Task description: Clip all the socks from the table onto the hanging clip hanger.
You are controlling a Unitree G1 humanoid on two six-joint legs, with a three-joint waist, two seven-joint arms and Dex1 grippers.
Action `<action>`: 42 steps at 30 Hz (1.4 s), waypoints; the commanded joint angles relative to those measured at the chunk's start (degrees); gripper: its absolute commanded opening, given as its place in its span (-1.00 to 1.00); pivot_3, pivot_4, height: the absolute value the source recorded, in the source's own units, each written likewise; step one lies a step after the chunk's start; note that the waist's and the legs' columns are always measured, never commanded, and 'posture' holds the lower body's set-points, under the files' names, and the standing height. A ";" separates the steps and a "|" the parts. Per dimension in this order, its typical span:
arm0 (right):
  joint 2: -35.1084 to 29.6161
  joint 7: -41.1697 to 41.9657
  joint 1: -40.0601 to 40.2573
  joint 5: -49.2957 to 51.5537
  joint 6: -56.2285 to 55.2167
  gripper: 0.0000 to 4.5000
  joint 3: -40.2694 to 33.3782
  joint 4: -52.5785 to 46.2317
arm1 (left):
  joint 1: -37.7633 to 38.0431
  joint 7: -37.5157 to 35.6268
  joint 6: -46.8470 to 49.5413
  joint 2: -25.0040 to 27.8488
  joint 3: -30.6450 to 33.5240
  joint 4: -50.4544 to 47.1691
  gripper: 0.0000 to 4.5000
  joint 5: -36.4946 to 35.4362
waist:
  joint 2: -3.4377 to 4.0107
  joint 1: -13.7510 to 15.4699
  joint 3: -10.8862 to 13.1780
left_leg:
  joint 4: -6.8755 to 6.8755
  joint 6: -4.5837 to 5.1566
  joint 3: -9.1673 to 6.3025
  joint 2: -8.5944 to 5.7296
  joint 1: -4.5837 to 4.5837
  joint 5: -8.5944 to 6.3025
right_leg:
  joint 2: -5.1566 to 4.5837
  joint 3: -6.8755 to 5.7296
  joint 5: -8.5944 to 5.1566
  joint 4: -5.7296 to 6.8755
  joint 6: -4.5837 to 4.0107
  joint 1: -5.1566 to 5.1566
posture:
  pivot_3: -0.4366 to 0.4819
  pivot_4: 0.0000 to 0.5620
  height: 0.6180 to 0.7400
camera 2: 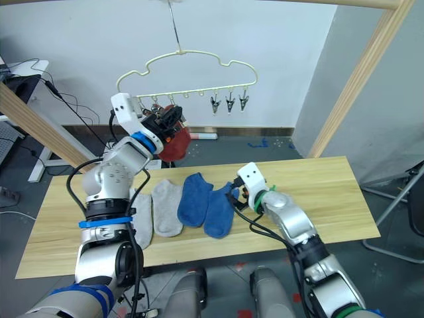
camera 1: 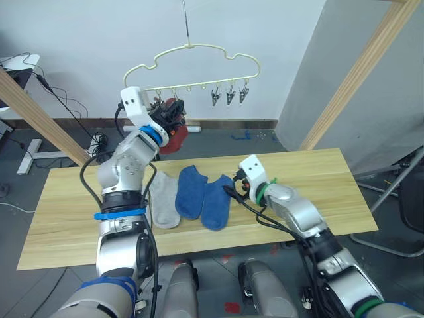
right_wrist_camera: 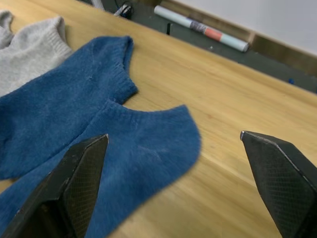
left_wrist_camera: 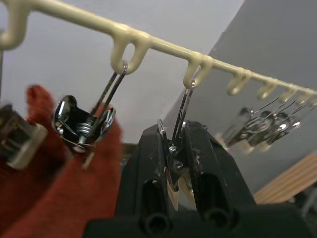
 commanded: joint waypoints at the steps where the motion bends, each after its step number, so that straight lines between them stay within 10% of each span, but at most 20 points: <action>1: 4.15 1.08 -4.56 -2.96 -5.93 1.00 0.78 13.10 | -0.05 2.36 7.68 0.68 3.46 -2.87 -0.89 -6.03 | 0.00 0.04 0.00 | 0.00 0.00 -0.01 0.01 0.01 0.00 | 0.00 -0.02 0.00 0.01 0.00 0.00 | -0.15 -0.04 1.00; 10: 7.65 3.48 -7.16 -8.30 -13.17 0.76 0.48 30.57 | 1.54 5.97 11.76 0.50 4.31 -7.72 -0.89 -9.65 | 0.00 1.06 0.00 | -0.01 -0.02 0.00 0.00 0.07 -0.01 | -0.05 0.00 0.03 0.03 -0.05 0.04 | -0.10 -0.01 1.00; 21: 6.19 6.56 -3.95 -10.15 -15.76 -0.95 -1.06 26.54 | 2.58 6.63 11.51 -0.21 3.65 -8.92 -0.89 -9.94 | 0.00 1.41 0.00 | -0.02 -0.02 0.03 0.01 0.21 -0.01 | -0.03 0.05 0.01 0.17 -0.02 0.08 | -0.10 0.00 1.00; 33: 0.90 13.32 3.64 10.57 14.72 -0.98 -14.34 -20.18 | 2.47 3.87 22.32 -0.10 6.68 -6.30 -0.89 -22.47 | 0.05 1.86 0.08 | -0.03 -0.03 -0.04 0.01 0.07 -0.01 | -0.05 -0.03 0.00 0.11 -0.01 0.01 | -0.16 0.02 1.00; 42: 2.65 10.49 0.63 28.85 35.13 -0.98 -26.02 -30.75 | 2.06 4.18 26.06 -0.10 7.58 -5.82 -0.89 -28.93 | 0.05 1.94 0.09 | -0.05 -0.02 -0.04 -0.03 -0.02 -0.02 | -0.09 -0.04 0.00 -0.09 -0.02 0.01 | -0.18 0.01 1.00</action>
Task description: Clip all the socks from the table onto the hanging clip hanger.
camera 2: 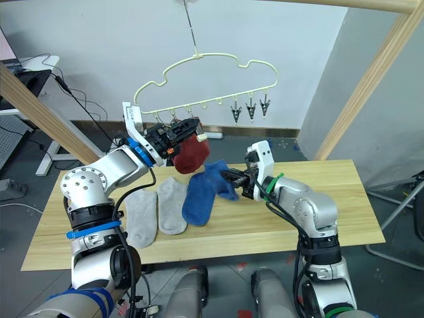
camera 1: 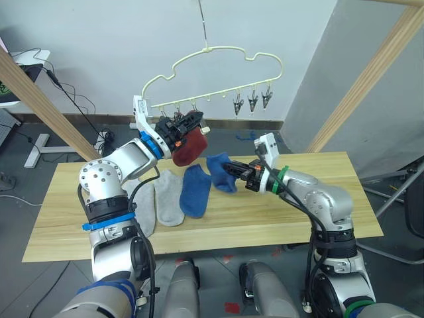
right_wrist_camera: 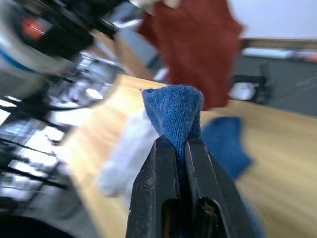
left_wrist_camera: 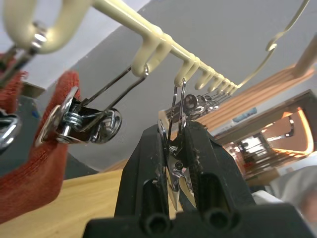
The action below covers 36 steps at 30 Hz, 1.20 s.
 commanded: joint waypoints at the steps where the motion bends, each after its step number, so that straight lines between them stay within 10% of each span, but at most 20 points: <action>1: 0.53 -1.46 -1.59 5.87 3.60 -0.98 -4.02 -2.87 | -0.40 -0.07 2.18 0.08 0.83 -1.13 -0.89 -4.25 | 0.00 -0.01 0.00 | 0.00 0.01 0.00 0.00 -0.01 0.00 | 0.00 0.00 0.00 -0.02 0.00 0.00 | -0.18 0.01 1.00; 36: 4.43 -15.10 -7.32 23.98 9.71 -0.98 -14.04 4.65 | -0.38 1.68 2.15 -0.03 -1.07 -2.25 -0.89 -13.25 | 0.00 -0.18 0.00 | -0.43 0.02 0.06 0.00 -0.10 -0.01 | 0.01 -0.01 0.00 -0.43 0.00 -0.08 | -0.20 -0.06 1.00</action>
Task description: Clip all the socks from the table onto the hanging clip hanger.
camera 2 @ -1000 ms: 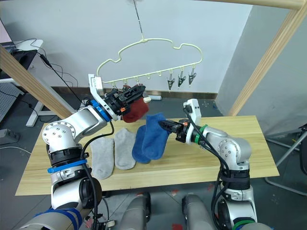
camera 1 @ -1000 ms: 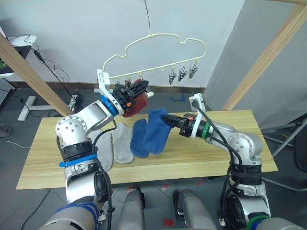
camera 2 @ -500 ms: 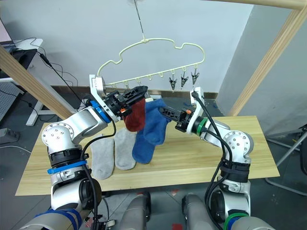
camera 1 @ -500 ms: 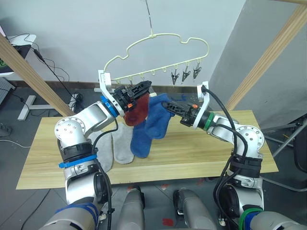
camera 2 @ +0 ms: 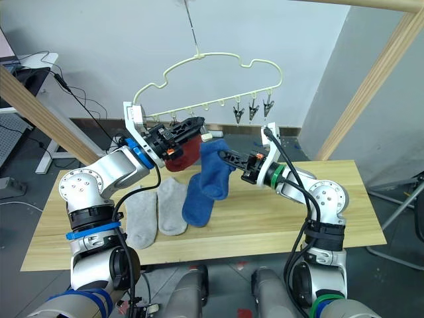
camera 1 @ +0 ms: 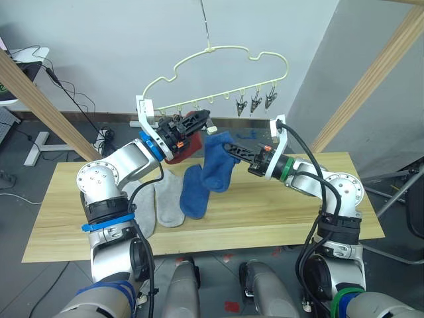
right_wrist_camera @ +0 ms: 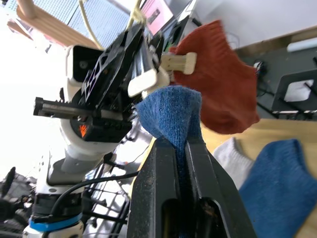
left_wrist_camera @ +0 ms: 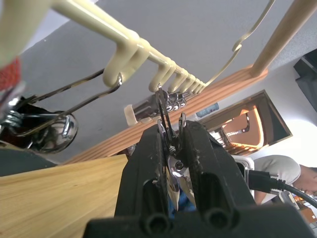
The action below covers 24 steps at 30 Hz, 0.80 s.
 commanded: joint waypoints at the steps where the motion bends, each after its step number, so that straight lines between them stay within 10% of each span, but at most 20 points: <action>1: 0.35 -0.62 -0.94 3.07 0.09 -0.98 -1.02 0.19 | -0.73 -1.19 -0.40 0.05 -0.52 -2.37 -0.89 -2.28 | 0.00 0.00 0.00 | 0.00 0.00 0.00 0.00 0.00 0.00 | 0.00 0.00 0.00 0.00 0.00 0.00 | -0.20 -0.06 1.00; 24: 0.20 -9.43 -4.71 16.50 2.14 -0.98 -5.67 6.54 | 1.73 -3.34 -0.53 1.53 -3.33 -5.53 -0.89 -3.61 | 0.00 0.03 0.00 | -0.08 0.00 0.02 0.01 -0.04 0.00 | 0.01 0.00 0.00 -0.03 -0.01 -0.06 | -0.20 -0.02 1.00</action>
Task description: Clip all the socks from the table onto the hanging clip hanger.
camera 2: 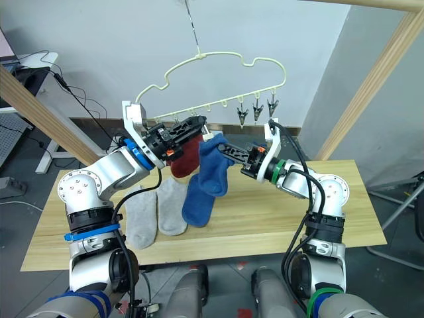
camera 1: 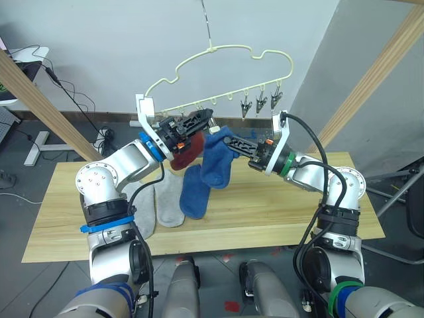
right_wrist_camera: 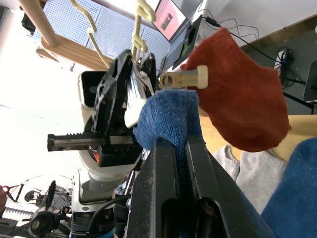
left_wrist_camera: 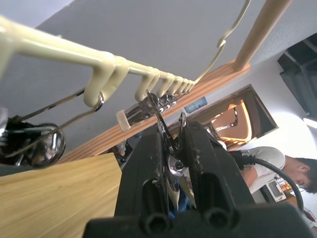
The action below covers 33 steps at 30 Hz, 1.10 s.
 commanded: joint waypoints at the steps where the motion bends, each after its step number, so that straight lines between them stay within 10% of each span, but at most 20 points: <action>1: -0.06 -0.95 -1.06 4.34 0.26 -0.98 -1.14 -0.26 | 0.41 -2.06 -0.67 0.67 -1.41 -3.29 -0.89 -0.19 | 0.00 0.01 0.00 | 0.00 0.00 0.00 0.00 0.00 0.00 | 0.00 0.00 0.00 0.00 0.00 0.00 | -0.20 -0.02 1.00; 33: -1.55 -5.46 -2.39 12.02 -3.73 -0.98 2.69 2.53 | 2.14 -6.79 -5.17 2.68 -4.42 -6.34 -0.89 2.43 | 0.01 0.00 0.01 | -0.05 0.01 0.02 0.00 -0.05 0.00 | 0.00 0.02 -0.01 -0.02 0.01 -0.07 | -0.18 -0.02 1.00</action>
